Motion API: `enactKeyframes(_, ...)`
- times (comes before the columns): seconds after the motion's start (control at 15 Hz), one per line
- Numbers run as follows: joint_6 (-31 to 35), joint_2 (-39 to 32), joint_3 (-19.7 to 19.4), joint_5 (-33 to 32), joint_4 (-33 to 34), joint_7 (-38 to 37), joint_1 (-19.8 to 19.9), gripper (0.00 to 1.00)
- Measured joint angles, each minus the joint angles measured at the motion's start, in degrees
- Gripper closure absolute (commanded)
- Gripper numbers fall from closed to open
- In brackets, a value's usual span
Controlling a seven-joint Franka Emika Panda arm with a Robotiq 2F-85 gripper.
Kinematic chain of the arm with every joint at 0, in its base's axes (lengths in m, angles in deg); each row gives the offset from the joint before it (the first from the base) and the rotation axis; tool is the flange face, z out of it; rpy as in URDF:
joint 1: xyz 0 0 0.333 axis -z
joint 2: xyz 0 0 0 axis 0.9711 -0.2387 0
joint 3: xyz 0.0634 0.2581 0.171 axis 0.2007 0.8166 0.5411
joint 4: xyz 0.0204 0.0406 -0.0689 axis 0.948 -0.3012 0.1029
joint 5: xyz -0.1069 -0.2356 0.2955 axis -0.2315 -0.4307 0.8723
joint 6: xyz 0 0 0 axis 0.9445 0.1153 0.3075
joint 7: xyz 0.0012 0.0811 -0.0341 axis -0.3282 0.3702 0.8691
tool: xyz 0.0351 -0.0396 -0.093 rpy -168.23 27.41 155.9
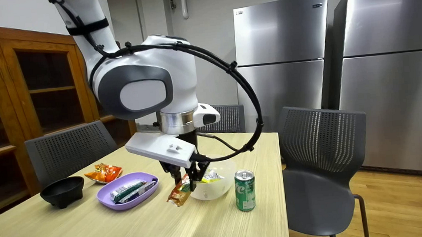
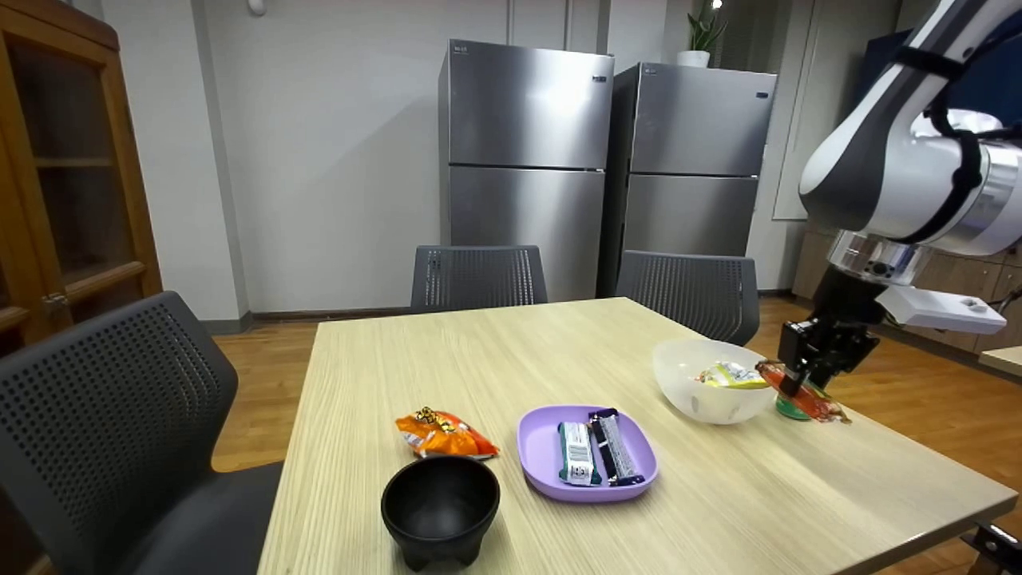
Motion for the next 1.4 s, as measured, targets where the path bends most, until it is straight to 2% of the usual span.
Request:
enactKeyframes(0.33, -2.3, 3.8, 3.4, 5.4, 0.0, -0.1, -1.3, 0.84)
enactKeyframes(0.6, -3.1, 5.2, 4.7, 5.9, 0.0, -2.9, -3.8, 0.84)
enactKeyframes(0.87, -3.7, 5.7, 5.7, 4.1, -0.1, -8.6, -6.8, 0.84)
enactKeyframes(1.2, -4.6, 6.4, 6.4, -2.4, 0.0, -19.6, -9.4, 0.84)
enactKeyframes(1.27, -4.8, 6.5, 4.0, -4.3, 0.0, -22.1, -12.2, 0.84)
enactKeyframes(1.4, -5.4, 6.6, -4.6, -8.9, 0.2, -27.7, -21.6, 0.84)
